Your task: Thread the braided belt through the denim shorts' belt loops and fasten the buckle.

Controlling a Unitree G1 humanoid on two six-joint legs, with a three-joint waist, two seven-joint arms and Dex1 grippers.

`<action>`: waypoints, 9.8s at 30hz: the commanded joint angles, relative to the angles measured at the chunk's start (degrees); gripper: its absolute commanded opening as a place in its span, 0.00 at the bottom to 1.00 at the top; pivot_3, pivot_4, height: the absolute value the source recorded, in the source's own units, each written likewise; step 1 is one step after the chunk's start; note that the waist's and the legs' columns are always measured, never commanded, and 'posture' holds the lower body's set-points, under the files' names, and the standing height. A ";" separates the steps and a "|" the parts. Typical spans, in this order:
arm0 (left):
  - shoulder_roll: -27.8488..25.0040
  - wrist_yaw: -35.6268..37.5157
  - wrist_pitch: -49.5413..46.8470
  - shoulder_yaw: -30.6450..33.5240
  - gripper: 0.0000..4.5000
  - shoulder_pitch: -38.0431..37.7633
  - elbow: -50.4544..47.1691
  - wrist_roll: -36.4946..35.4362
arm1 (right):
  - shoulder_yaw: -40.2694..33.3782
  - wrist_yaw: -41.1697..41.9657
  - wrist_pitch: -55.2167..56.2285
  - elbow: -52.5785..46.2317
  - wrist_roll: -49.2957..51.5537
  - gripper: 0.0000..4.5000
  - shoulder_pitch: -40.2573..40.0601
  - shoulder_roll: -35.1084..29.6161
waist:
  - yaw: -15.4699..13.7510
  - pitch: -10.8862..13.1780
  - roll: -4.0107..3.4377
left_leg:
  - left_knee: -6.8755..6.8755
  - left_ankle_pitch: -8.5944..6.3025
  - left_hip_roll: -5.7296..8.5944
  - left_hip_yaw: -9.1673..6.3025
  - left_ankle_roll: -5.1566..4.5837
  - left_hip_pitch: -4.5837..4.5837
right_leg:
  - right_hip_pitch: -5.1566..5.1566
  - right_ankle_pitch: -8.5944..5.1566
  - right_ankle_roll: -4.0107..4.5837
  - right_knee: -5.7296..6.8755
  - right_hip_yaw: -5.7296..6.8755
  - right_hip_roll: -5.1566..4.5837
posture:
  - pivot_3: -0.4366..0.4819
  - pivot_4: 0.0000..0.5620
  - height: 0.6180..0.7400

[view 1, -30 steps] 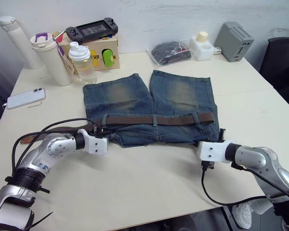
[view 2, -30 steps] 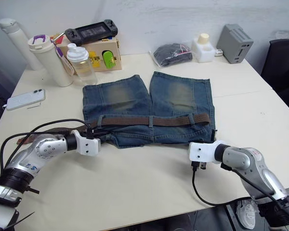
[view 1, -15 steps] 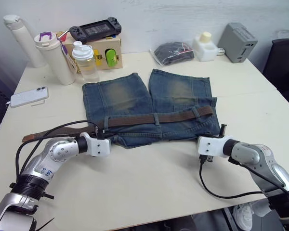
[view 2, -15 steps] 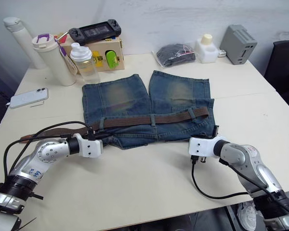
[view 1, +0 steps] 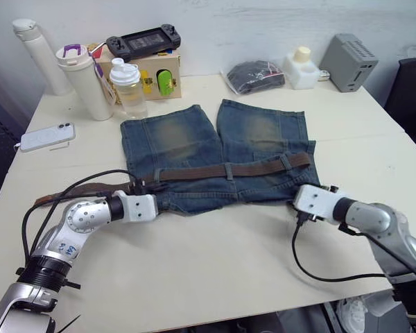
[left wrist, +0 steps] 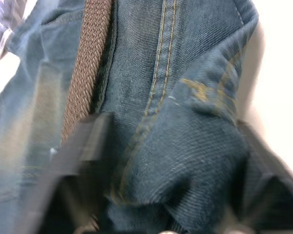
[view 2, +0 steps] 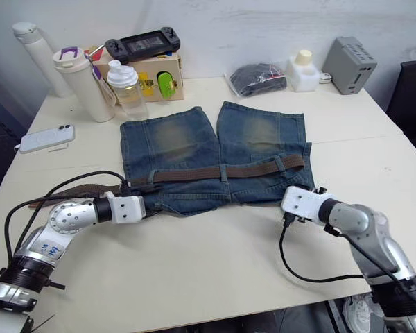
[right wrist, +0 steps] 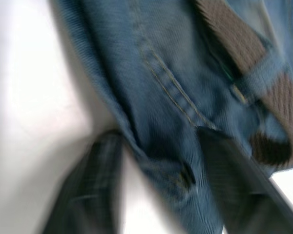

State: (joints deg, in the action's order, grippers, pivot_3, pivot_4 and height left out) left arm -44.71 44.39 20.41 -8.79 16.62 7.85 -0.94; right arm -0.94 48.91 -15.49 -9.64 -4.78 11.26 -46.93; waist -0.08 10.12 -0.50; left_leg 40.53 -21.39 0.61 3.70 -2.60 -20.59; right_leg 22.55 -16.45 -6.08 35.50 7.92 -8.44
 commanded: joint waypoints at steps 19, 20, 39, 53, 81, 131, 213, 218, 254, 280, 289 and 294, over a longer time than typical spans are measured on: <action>1.53 5.54 -21.13 6.87 0.82 -7.59 -21.95 -12.68 | -0.15 -4.13 -47.33 19.63 19.75 0.99 35.84 5.63 | 0.09 0.84 -0.38 | 0.40 0.05 0.08 -0.07 -0.08 -1.14 | 0.93 0.02 -0.03 0.20 0.21 0.03 | 0.48 0.27 0.59; 1.54 5.43 -21.15 7.05 0.82 -7.97 -22.22 -12.58 | 0.23 -3.19 -48.31 19.93 20.54 0.99 36.04 5.52 | 0.12 0.84 -0.38 | 0.40 0.05 0.09 -0.07 -0.09 -1.17 | 0.96 0.03 -0.05 0.19 0.21 0.03 | 0.48 0.27 0.59; 3.76 2.41 -25.55 12.98 0.82 -2.48 -16.71 -15.52 | 1.21 -0.75 -41.64 17.85 21.15 0.01 33.98 4.52 | -0.04 0.84 -0.37 | 0.44 0.08 0.09 -0.08 -0.11 -1.17 | 0.96 0.04 -0.07 0.24 0.20 0.03 | 0.48 0.27 0.59; 5.58 9.20 -53.75 14.11 0.82 17.01 7.31 -25.32 | -3.73 -5.79 -43.49 4.05 25.65 0.01 26.38 6.28 | 0.14 0.87 -0.32 | 0.46 0.10 0.15 -0.11 -0.11 -1.21 | 0.96 0.05 -0.08 0.33 1.14 0.14 | 0.48 0.27 0.59; 9.71 7.35 -51.01 9.93 0.13 20.71 20.38 -15.62 | -5.30 -10.42 -44.83 -1.14 29.77 0.00 23.45 6.88 | 0.14 0.89 -0.23 | 0.53 0.13 0.23 -0.15 -0.16 -1.25 | 0.98 0.05 -0.09 0.41 1.15 0.09 | 0.48 0.27 0.59; -1.15 8.64 3.27 18.36 0.76 -32.65 -19.21 -10.25 | -22.66 11.63 -24.24 -19.01 36.81 0.58 -23.65 -12.26 | -1.40 0.78 -0.42 | 0.48 -0.29 -0.06 -0.49 -0.15 -0.52 | -0.05 0.06 -0.06 -0.51 0.93 -0.19 | 0.48 0.27 0.59; 5.68 -8.20 -46.22 18.11 0.89 9.36 -14.10 -4.88 | -3.28 -5.62 -50.80 -15.92 31.06 0.99 28.52 11.33 | -0.12 0.44 -0.34 | 0.56 0.40 0.82 -0.77 -0.51 -1.63 | 0.92 0.23 -0.35 0.30 1.28 -0.90 | 0.48 0.27 0.59; 6.06 -12.59 -53.84 27.10 0.89 6.25 -15.29 -8.93 | 0.51 -11.07 -49.75 -16.21 30.85 0.99 26.45 16.56 | 0.01 0.54 -0.17 | 0.54 0.40 0.81 -0.78 -0.50 -1.60 | 0.91 0.23 -0.35 0.28 1.27 -0.88 | 0.48 0.27 0.59; 28.45 -49.19 -94.39 39.49 0.89 5.12 -26.51 -5.20 | 16.43 4.47 -23.66 -17.68 30.74 0.99 20.90 16.32 | -1.10 0.62 0.28 | 0.54 0.43 0.61 -0.86 -0.24 -1.55 | 0.88 0.22 -0.32 0.22 1.08 -0.17 | 0.48 0.27 0.59; 35.20 -37.28 -71.94 39.62 0.00 5.47 -30.03 -15.52 | 13.51 -0.53 -24.90 -19.24 30.91 1.00 20.29 15.99 | -2.09 0.59 0.32 | 0.68 0.40 0.62 -0.95 -0.17 -1.36 | 0.58 0.21 -0.30 0.22 1.12 -0.23 | 0.48 0.27 0.59; 6.66 -9.62 -39.66 13.54 0.00 -4.69 -36.48 -3.94 | 9.10 -3.45 -26.62 -18.94 32.14 1.00 21.23 15.39 | -0.34 0.64 0.24 | 0.47 0.36 0.52 -0.80 -0.08 -1.51 | 0.89 0.14 -0.16 0.19 1.14 -0.12 | 0.48 0.27 0.59; -8.73 1.47 -19.61 3.38 0.00 -8.30 -30.35 6.49 | 13.86 -7.27 -19.30 -17.18 20.53 1.00 21.75 12.68 | 0.13 0.80 -0.11 | 0.41 0.33 0.49 -0.68 -0.04 -1.50 | 1.01 0.09 -0.08 0.21 1.14 -0.13 | 0.48 0.27 0.59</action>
State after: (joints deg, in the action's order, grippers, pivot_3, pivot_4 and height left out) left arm -52.23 43.82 -4.52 -3.99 8.37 -23.96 2.40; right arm 11.54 42.91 -38.51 -26.28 19.76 32.37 -33.75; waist 0.05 10.92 -0.61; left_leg 40.92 -21.05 1.10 3.04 -2.64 -22.09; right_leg 23.58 -16.36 -6.16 35.71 9.07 -8.57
